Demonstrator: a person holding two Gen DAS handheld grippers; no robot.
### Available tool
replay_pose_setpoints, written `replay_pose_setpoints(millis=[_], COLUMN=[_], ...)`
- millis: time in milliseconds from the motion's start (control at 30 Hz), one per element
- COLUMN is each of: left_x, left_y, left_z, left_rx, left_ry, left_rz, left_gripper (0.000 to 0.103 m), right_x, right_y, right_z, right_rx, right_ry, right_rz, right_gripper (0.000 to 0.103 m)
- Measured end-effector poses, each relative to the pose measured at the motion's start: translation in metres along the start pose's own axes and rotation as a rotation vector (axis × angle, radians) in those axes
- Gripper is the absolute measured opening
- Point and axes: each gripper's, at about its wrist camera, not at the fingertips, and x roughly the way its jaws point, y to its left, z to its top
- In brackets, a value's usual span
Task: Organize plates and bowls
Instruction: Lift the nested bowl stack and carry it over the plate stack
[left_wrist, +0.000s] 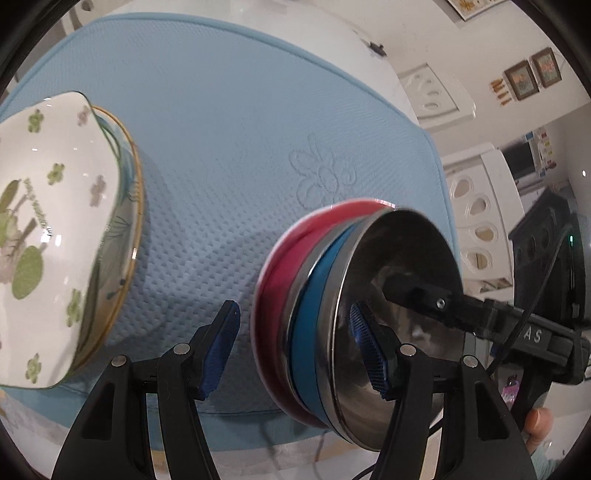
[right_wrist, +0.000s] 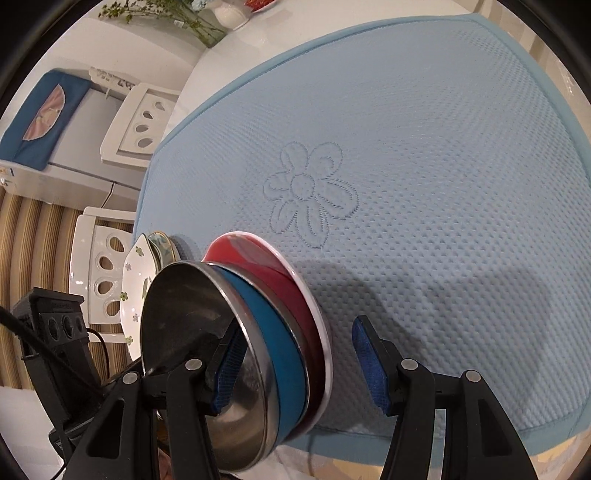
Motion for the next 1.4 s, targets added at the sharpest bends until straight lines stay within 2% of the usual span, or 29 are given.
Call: replay_pose_setpoints(millis=[67,167,233,400,567,700,867,1000,1167,1400], left_x=[0.001,0.003,0.004,0.001,-0.004,-0.006,-0.016,-0.031,-0.063,-0.136], left_y=[0.000,0.000,-0.001,0.001,-0.009,-0.011,-0.013,-0.015,-0.011,0.008], left_z=[-0.001,-0.003,-0.004,-0.008,-0.012,-0.010,-0.006,-0.002,0.002,-0.002], left_rx=[0.004,-0.004,-0.014,-0.033,0.008,-0.008,-0.028,-0.054,-0.094,-0.161], left_ry=[0.000,-0.012,-0.022,-0.056,-0.088,-0.102,-0.133,-0.166,-0.229,-0.341], left_rz=[0.009,-0.001,-0.015,-0.017,0.039,0.035,0.034,0.037,0.044,0.109], left_gripper=[0.060,0.057,0.049,0.046,0.045,0.044,0.044,0.044,0.044,0.044], right_x=[0.003,0.006,0.010,0.010,0.009,0.002,-0.009,-0.020,-0.039,-0.050], right_y=[-0.001,0.001,0.003,0.004,0.017,0.027,0.034,0.041,0.069,0.131], right_z=[0.001,0.001,0.001,-0.002,-0.008,-0.010,-0.005,-0.001,0.003,0.004], right_rx=[-0.001,-0.016,-0.019,-0.036,-0.104,-0.169,-0.199,-0.194,-0.205,-0.241], right_ry=[0.007,0.006,0.011,-0.013,-0.045,-0.087,-0.114,-0.116,-0.158,-0.180], right_rz=[0.007,0.013,0.026,0.020,-0.036,-0.083,-0.084,-0.081,-0.071,-0.002], right_gripper=[0.056,0.047,0.043,0.042,0.042,0.042,0.042,0.042,0.042,0.042])
